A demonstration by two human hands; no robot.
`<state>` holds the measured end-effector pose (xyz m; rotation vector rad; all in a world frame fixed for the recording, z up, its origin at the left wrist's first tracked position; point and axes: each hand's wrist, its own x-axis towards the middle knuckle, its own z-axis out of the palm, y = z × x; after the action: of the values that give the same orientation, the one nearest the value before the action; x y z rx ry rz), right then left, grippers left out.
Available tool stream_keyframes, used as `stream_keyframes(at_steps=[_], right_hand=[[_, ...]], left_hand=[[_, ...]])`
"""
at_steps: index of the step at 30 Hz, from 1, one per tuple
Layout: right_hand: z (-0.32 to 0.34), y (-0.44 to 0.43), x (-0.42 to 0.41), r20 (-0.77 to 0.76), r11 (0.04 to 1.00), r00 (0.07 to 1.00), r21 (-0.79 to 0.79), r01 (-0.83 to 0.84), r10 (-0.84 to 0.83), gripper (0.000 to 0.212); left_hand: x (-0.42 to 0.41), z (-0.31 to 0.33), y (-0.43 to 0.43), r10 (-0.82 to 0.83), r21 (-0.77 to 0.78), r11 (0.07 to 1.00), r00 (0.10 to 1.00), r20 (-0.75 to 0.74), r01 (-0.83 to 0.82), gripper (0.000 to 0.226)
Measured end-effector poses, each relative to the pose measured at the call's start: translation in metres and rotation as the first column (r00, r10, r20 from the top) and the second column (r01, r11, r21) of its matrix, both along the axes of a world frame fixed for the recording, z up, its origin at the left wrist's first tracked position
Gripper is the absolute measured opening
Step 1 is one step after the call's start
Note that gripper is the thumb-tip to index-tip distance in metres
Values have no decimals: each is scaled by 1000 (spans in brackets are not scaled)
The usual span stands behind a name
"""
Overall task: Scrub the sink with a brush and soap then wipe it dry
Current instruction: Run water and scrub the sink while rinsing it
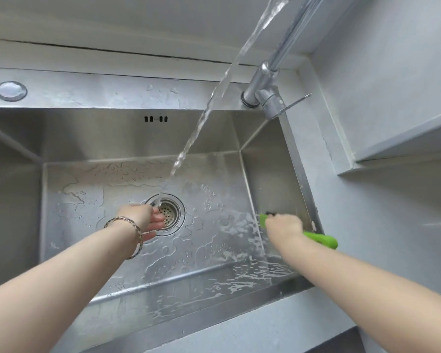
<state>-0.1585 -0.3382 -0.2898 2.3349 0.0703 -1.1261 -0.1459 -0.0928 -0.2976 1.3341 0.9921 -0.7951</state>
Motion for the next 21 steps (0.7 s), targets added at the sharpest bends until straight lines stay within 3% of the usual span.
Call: stream_keyframes(at_steps=[2, 7, 11, 15, 19, 21], right_hand=[[-16, 2, -8, -102, 1000, 995, 3, 7, -7, 39], [-25, -10, 46, 107, 999, 994, -9, -37, 38, 41], [-41, -2, 10, -133, 998, 989, 4, -61, 61, 40], [-45, -10, 54, 52, 999, 998, 7, -40, 39, 40], [-47, -3, 22, -148, 998, 988, -3, -56, 55, 39], [-45, -8, 36, -68, 997, 995, -9, -74, 73, 40]], left_hand=[[1, -2, 2, 2, -2, 1000, 1000, -1, -2, 22], [9, -17, 5, 2, 31, 1000, 1000, 17, -2, 25], [10, -21, 8, 36, 19, 999, 999, 19, -36, 25], [12, -30, 8, 86, 10, 996, 996, 8, -86, 19], [14, -32, 7, 97, 20, 995, 995, -24, -97, 24], [15, -31, 6, 107, 18, 994, 994, -29, -106, 27]])
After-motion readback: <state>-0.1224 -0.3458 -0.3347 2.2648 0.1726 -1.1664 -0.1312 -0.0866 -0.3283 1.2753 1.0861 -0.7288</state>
